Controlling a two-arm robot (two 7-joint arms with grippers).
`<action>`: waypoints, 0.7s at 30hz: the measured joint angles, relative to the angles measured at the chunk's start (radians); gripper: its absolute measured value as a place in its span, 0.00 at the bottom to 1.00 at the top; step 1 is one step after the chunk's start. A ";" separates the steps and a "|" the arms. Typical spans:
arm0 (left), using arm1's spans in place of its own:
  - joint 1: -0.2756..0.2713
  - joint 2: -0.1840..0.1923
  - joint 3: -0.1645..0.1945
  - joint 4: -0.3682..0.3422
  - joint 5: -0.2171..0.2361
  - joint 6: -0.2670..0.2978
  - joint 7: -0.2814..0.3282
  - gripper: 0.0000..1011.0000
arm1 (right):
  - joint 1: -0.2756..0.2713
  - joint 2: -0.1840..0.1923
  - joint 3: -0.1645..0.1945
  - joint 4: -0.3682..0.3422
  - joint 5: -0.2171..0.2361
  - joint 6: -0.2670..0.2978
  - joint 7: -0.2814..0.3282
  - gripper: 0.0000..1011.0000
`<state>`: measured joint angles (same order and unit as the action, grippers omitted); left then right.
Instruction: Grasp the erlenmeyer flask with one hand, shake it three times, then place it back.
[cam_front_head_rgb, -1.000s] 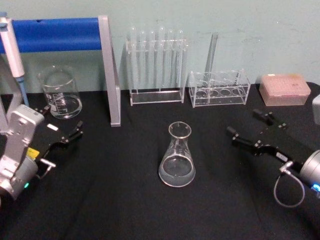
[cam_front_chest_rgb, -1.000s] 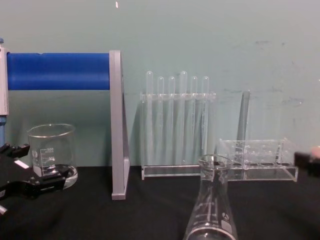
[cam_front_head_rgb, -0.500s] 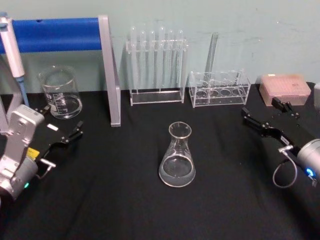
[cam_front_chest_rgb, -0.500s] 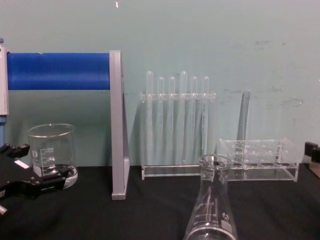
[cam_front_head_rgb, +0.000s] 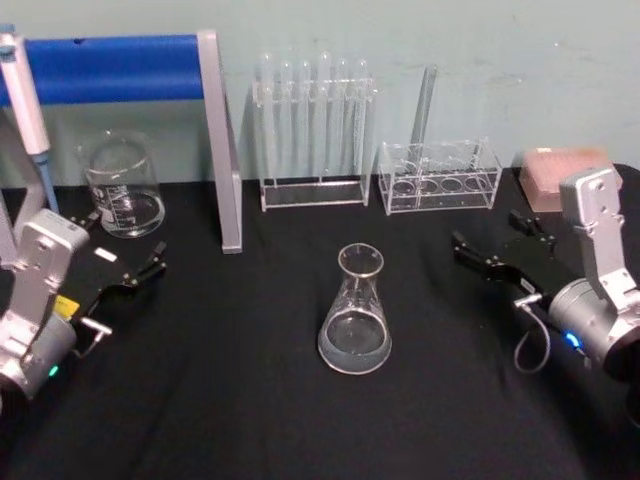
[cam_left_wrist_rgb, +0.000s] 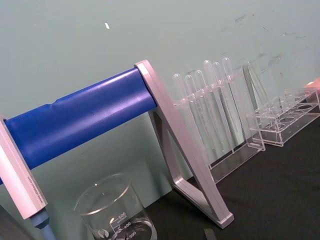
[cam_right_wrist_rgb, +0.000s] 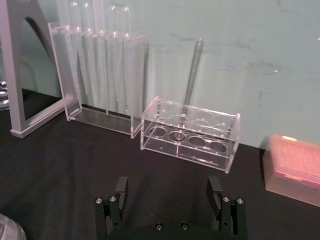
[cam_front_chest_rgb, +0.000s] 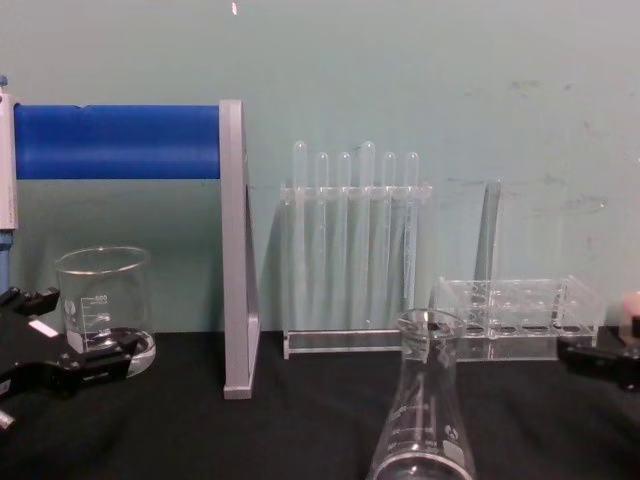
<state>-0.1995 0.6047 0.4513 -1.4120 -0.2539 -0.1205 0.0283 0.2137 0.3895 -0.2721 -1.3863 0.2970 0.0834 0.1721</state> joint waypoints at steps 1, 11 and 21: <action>0.000 0.000 0.000 0.000 0.000 0.000 0.000 0.99 | 0.007 -0.005 -0.003 0.013 -0.006 -0.001 0.006 0.99; 0.000 0.000 0.000 0.000 0.000 0.000 0.000 0.99 | 0.024 -0.032 -0.004 0.042 -0.027 0.004 0.028 0.99; 0.000 0.000 0.000 0.000 0.000 0.000 0.000 0.99 | 0.023 -0.030 -0.004 0.042 -0.027 0.004 0.026 0.99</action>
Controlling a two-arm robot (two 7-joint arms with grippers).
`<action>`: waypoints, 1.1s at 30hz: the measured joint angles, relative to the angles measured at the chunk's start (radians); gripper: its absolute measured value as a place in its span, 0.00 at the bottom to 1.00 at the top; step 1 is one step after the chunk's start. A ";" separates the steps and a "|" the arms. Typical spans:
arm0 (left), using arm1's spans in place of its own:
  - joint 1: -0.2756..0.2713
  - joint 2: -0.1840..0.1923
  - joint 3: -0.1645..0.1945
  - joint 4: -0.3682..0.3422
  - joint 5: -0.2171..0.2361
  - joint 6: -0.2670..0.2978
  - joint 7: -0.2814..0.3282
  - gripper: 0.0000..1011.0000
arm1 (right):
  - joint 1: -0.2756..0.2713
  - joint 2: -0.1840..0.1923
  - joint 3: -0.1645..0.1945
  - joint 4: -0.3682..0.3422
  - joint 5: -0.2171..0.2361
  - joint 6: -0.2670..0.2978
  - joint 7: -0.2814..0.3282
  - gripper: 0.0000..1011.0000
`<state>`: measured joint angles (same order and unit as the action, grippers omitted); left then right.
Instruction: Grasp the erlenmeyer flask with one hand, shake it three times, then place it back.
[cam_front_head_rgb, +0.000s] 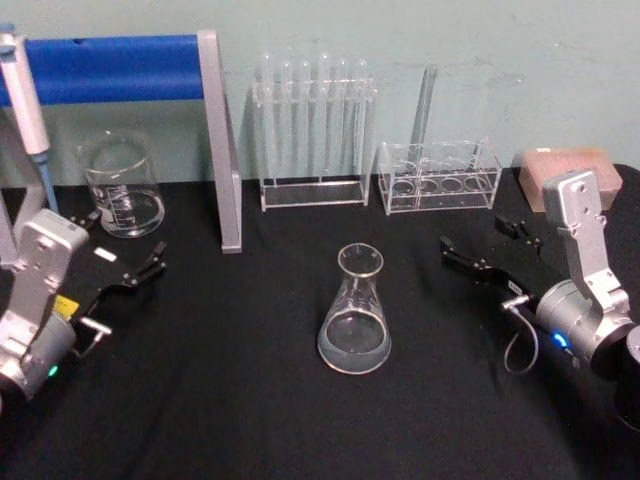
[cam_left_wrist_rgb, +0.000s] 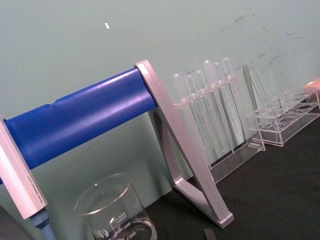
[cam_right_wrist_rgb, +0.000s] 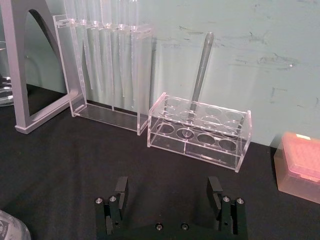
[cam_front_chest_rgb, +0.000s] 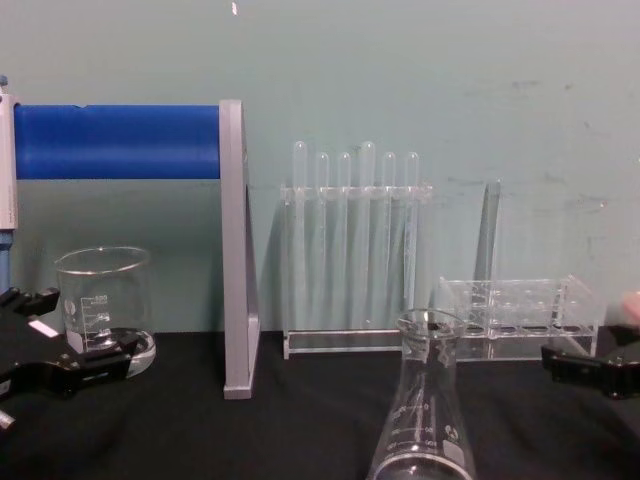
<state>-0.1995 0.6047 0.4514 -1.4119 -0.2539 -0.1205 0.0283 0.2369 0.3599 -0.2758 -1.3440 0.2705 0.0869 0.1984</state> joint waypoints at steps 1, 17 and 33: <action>0.000 0.000 0.000 0.000 0.000 0.000 0.000 0.99 | 0.000 0.000 0.000 0.000 0.000 0.000 0.000 0.99; 0.000 0.000 0.000 0.000 0.000 0.000 0.000 0.99 | -0.001 0.002 0.000 -0.001 0.000 -0.001 -0.003 0.99; 0.000 0.000 0.000 0.000 0.000 0.000 0.000 0.99 | -0.001 0.002 0.000 -0.001 0.001 -0.002 -0.004 0.99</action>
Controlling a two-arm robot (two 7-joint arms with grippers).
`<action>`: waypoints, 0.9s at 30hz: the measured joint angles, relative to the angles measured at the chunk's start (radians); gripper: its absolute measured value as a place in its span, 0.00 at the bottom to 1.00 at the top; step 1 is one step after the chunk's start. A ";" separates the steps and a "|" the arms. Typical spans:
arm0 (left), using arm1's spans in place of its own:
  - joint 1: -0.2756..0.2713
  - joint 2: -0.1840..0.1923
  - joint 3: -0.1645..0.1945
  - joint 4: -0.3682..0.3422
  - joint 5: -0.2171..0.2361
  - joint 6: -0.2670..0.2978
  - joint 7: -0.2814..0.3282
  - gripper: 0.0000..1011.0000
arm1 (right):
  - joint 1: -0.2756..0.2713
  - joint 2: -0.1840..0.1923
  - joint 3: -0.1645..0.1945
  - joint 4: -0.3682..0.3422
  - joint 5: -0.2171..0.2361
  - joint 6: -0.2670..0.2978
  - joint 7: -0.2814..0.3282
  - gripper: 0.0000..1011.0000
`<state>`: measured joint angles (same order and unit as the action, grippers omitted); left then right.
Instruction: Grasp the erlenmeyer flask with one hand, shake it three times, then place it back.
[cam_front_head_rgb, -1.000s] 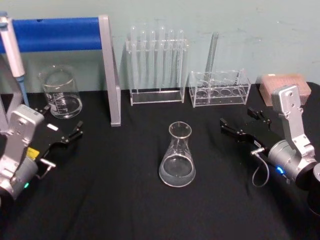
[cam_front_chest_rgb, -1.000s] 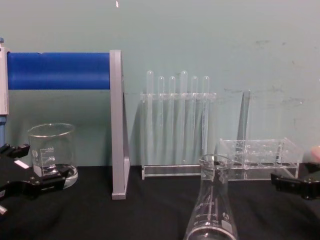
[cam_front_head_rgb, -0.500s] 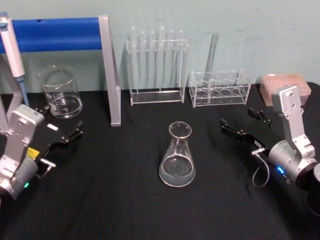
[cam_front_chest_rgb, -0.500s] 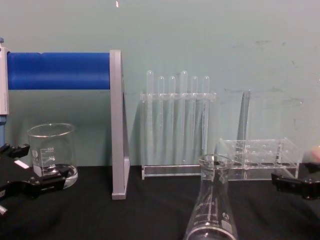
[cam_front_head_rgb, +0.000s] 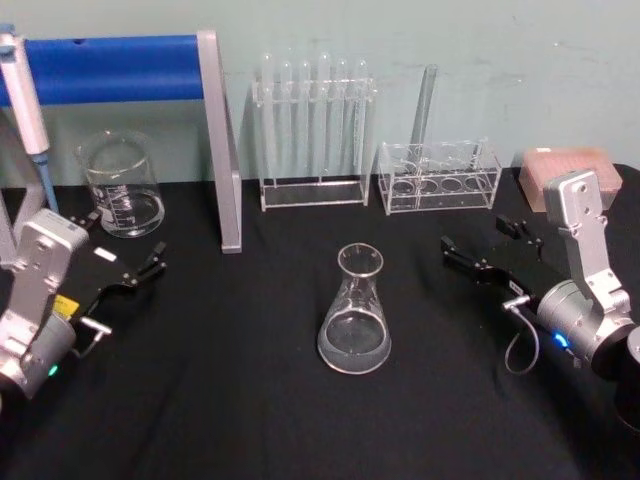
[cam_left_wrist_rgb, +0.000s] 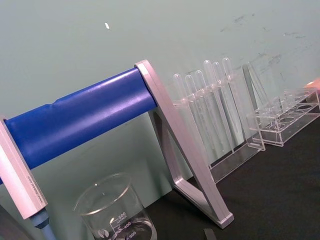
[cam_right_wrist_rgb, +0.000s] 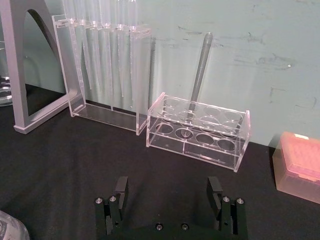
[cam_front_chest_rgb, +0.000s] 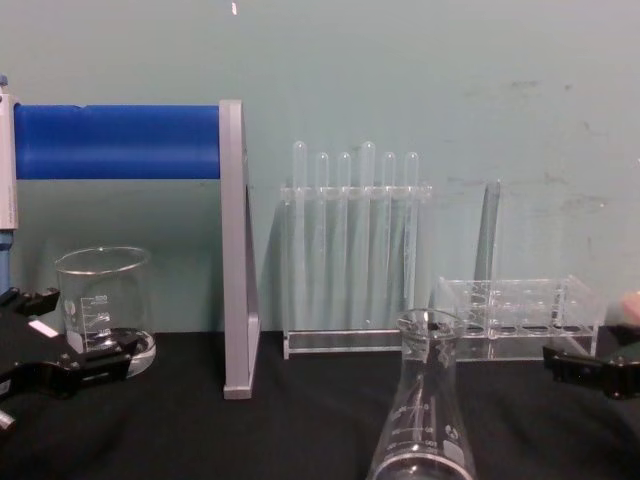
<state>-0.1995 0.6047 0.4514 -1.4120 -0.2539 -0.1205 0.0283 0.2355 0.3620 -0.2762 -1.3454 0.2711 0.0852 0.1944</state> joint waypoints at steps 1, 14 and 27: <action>0.000 0.000 0.000 0.000 0.000 0.000 0.000 0.99 | 0.000 0.000 0.000 0.000 0.000 0.000 0.000 0.99; 0.000 0.000 0.000 0.000 0.000 0.000 0.000 0.99 | 0.000 0.000 0.000 0.000 0.000 0.000 0.000 0.99; 0.000 0.000 0.000 0.000 0.000 0.000 0.000 0.99 | 0.000 0.000 0.000 0.000 0.001 0.000 0.000 0.99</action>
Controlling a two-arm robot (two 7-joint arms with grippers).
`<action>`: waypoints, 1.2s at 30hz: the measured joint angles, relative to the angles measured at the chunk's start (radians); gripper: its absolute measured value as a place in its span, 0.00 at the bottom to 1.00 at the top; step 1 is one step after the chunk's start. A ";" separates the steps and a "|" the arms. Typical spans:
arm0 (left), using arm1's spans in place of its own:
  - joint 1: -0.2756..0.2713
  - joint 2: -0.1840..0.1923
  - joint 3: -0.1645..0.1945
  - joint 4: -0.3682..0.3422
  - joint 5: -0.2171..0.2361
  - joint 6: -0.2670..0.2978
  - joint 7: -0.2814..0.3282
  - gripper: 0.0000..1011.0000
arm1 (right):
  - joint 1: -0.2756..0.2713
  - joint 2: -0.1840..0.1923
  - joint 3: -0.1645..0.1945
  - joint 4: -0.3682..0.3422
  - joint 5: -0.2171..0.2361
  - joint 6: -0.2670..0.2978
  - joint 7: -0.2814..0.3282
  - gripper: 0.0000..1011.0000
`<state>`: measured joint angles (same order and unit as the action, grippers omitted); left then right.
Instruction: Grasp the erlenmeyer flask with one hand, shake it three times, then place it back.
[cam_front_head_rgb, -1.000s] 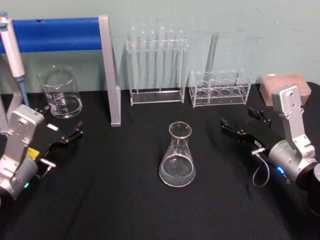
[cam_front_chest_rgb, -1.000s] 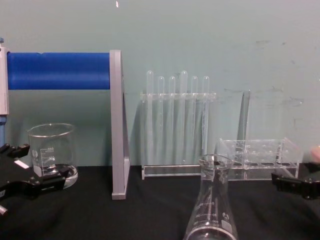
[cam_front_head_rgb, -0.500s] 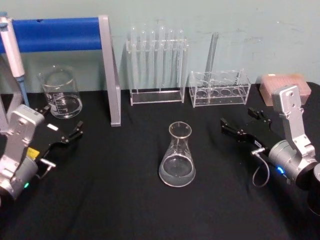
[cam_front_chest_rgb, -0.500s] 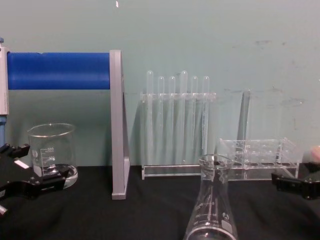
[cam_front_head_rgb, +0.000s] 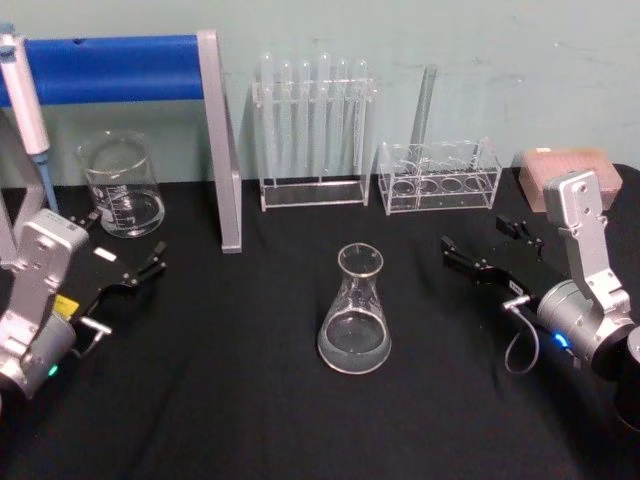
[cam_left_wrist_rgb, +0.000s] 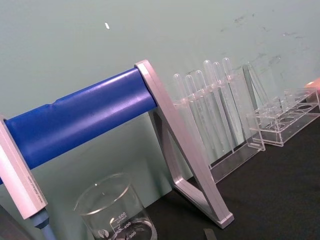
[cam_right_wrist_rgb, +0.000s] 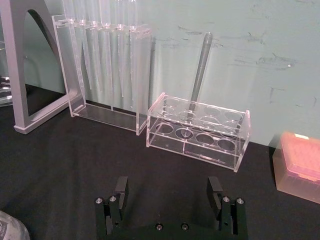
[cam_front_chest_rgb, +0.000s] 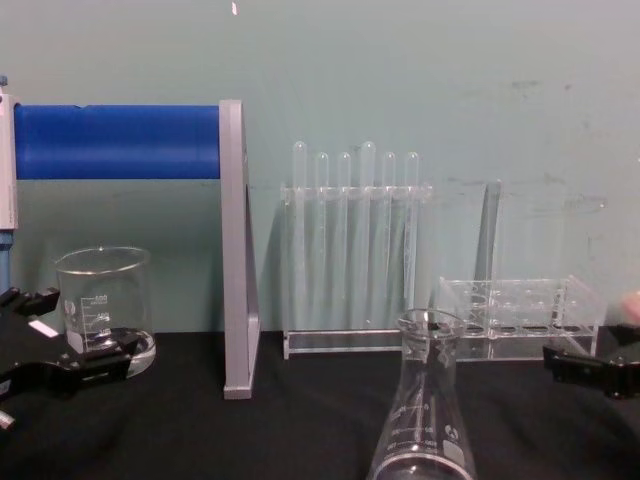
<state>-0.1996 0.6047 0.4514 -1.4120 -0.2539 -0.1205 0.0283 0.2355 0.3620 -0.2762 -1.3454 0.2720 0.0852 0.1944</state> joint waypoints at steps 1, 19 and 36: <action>0.000 0.000 0.000 0.000 0.000 0.000 0.000 0.99 | 0.000 0.000 0.000 0.000 0.000 0.000 0.000 0.99; 0.000 0.000 0.000 0.000 0.000 0.000 0.000 0.99 | 0.000 0.000 0.000 0.000 0.000 0.000 0.000 0.99; 0.000 0.000 0.000 0.000 0.000 0.000 0.000 0.99 | 0.000 0.000 0.000 0.000 0.000 0.000 0.000 0.99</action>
<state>-0.1995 0.6047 0.4514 -1.4119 -0.2538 -0.1205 0.0283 0.2355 0.3620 -0.2762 -1.3454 0.2719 0.0853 0.1944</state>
